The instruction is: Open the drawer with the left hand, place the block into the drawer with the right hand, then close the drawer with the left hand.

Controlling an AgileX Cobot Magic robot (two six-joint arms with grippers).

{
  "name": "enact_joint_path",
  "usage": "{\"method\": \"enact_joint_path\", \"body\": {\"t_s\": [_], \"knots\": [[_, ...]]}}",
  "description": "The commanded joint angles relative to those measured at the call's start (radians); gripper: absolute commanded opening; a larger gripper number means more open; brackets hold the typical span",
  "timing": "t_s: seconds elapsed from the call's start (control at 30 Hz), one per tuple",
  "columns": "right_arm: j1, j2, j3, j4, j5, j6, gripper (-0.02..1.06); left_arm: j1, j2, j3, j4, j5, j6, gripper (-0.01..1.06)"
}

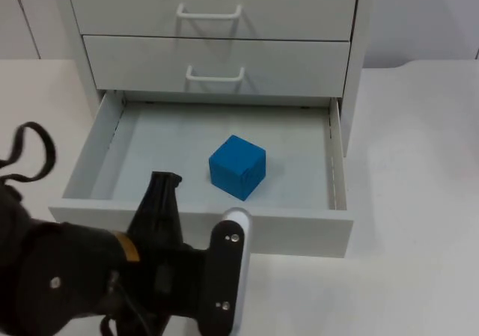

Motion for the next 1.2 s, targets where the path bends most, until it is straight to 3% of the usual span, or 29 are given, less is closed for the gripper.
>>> {"method": "enact_joint_path", "body": {"t_s": [0.0,0.43,0.83,1.17], "knots": [[0.002,-0.003,0.004,-0.005,-0.009,-0.002,1.05,-0.006,0.017,-0.017,0.005,-0.023,-0.012,0.00],[0.002,-0.003,0.004,-0.005,-0.011,-0.002,1.05,0.001,0.067,-0.058,-0.018,-0.030,-0.012,0.00],[0.002,-0.003,0.004,-0.005,-0.011,-0.002,1.05,0.027,0.097,-0.104,-0.059,-0.243,-0.016,0.00],[0.002,-0.003,0.004,-0.005,-0.009,-0.002,1.05,0.076,0.118,-0.165,-0.086,-0.264,-0.031,0.00]]}}
